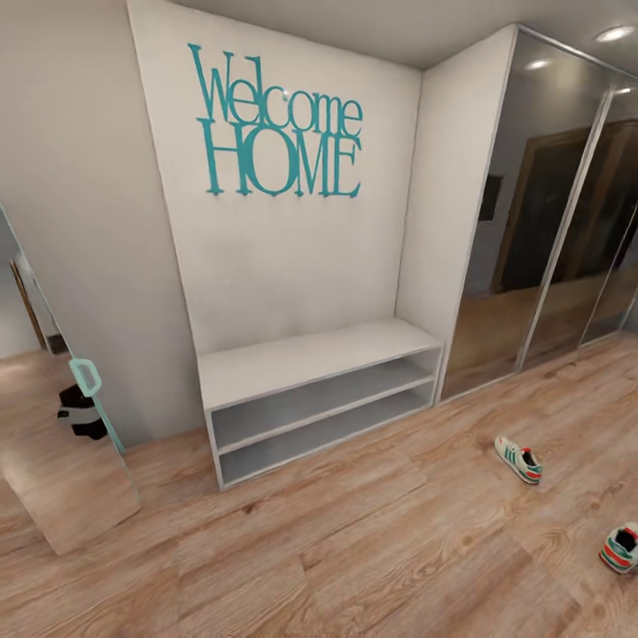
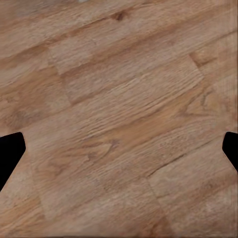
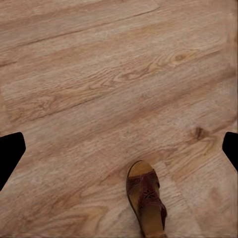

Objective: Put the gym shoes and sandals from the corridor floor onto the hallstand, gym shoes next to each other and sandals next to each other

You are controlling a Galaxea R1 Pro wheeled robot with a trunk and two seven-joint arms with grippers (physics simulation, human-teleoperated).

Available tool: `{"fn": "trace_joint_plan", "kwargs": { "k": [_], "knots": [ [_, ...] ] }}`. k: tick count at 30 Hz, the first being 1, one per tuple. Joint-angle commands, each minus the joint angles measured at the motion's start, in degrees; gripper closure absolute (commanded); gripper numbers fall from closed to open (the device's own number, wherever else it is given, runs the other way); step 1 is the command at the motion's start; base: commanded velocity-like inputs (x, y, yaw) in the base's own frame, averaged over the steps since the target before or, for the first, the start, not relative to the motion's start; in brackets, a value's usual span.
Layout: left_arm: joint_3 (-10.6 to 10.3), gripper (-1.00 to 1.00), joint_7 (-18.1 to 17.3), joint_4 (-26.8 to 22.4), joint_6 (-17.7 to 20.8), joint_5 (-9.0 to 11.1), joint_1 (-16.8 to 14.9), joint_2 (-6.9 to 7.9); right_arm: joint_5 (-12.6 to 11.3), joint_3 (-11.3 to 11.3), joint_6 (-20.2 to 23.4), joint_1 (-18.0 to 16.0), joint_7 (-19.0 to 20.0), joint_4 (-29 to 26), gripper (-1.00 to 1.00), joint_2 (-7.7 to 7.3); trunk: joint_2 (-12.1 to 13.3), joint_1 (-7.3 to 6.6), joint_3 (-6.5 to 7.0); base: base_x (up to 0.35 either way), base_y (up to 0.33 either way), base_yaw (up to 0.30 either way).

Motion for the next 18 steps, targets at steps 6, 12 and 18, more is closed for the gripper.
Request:
{"fn": "trace_joint_plan", "kwargs": {
  "k": [6,12,18],
  "knots": [
    [0.0,-1.0,-0.1,0.0,-0.2,0.0,0.0,0.01,-0.1,0.0,-0.2,-0.1,0.0,0.1,-1.0,0.0,0.0,-0.03,-0.06,-0.178,-0.208,-0.172],
    [-0.1,-1.0,-0.1,0.0,-0.3,-0.1,0.0,-0.02,-0.1,0.0,-0.2,-0.1,0.0,0.0,-1.0,0.0,0.0,-0.03,-0.06,-0.035,-0.257,-0.019],
    [0.0,-1.0,-0.1,0.0,-0.3,0.0,0.0,0.0,-0.1,0.0,-0.2,-0.1,0.0,0.0,-1.0,0.0,0.0,-0.03,-0.06,-0.008,-0.264,-0.005]
  ]
}}
